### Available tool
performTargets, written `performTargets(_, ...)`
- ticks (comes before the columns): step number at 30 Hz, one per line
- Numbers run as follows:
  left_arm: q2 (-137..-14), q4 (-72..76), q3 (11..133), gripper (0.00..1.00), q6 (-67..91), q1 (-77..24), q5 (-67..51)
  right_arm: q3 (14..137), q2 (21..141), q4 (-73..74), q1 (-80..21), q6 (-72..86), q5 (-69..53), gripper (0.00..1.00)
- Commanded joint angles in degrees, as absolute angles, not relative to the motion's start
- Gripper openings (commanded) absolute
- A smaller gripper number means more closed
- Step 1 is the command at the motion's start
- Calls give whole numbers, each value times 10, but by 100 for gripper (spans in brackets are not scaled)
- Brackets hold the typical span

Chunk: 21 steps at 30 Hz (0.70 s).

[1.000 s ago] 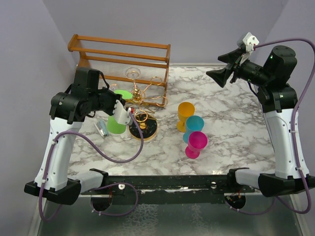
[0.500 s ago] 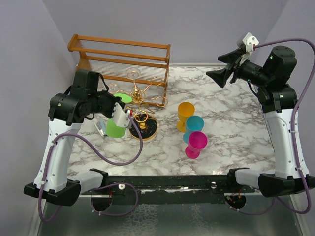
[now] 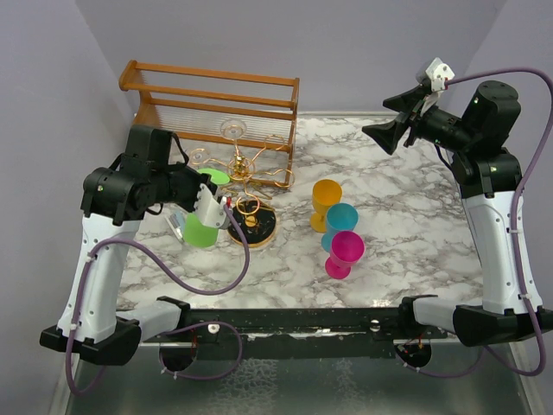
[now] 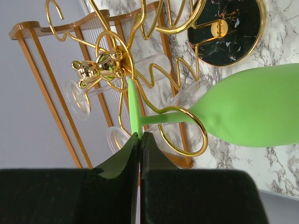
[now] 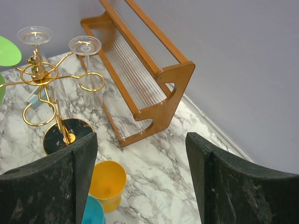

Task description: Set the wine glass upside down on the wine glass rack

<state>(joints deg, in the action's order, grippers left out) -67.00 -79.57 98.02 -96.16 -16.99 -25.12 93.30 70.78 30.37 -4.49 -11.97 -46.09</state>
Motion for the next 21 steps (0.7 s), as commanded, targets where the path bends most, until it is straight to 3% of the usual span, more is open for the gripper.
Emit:
performTargets(1, -659, -813, 993, 0, -954, -172, -247, 928, 695, 294, -41, -124, -452, 76)
performTargets(21, -642, -814, 971, 1, -885, -172, -224, 923, 693, 290, -39, -123, -454, 76)
